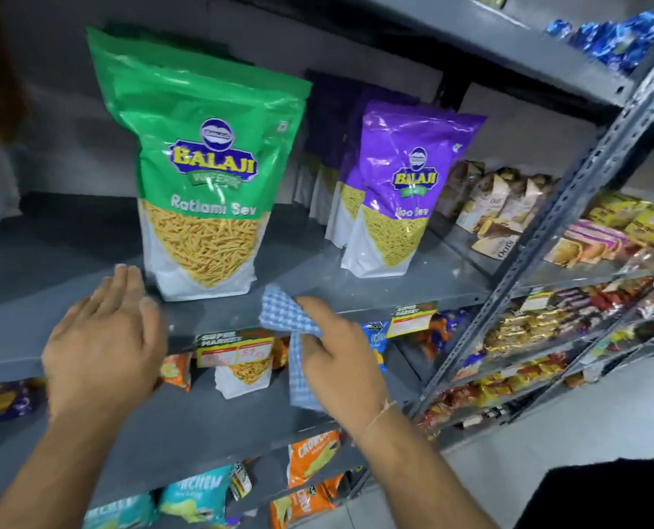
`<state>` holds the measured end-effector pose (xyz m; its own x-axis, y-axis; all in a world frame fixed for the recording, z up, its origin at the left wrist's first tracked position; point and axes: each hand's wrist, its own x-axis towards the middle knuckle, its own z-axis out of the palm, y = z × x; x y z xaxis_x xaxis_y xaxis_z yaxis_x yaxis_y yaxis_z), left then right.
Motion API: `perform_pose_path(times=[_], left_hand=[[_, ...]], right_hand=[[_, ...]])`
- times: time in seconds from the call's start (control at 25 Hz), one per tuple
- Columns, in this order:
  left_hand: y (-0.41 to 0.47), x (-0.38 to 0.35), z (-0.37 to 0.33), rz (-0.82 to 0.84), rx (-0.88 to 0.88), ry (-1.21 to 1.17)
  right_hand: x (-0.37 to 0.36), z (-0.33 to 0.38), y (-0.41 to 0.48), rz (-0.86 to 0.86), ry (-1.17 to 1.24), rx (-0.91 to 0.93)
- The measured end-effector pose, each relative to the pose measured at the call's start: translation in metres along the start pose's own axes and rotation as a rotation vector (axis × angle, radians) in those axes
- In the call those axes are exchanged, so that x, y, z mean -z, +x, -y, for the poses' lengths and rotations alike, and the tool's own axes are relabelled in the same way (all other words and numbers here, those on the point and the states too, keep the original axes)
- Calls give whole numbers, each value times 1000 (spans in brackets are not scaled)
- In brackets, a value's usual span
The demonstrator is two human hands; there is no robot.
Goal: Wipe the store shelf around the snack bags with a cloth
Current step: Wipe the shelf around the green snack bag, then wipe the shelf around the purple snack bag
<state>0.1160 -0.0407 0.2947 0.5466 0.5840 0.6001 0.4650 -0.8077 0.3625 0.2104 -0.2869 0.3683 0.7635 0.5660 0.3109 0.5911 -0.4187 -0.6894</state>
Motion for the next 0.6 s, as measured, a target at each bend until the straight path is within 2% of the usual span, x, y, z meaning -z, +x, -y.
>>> perform_pose_path(times=[0.08, 0.16, 0.24, 0.32, 0.44, 0.6], left_hand=[[-12, 7, -22, -161, 35, -198], [-30, 7, -76, -256, -35, -296], [-39, -15, -138, -125, -220, -298], [-32, -51, -184, 69, -289, -219], [2, -97, -238, 206, -170, -62], [26, -122, -265, 300, -92, 107]], right_hand=[[36, -26, 5, -70, 155, -43], [78, -60, 15, -138, 244, -90], [122, -97, 30, -215, 307, -93], [158, -128, 51, -293, 313, -100], [202, -160, 83, -363, 331, -91], [231, -194, 151, -365, 327, -73]])
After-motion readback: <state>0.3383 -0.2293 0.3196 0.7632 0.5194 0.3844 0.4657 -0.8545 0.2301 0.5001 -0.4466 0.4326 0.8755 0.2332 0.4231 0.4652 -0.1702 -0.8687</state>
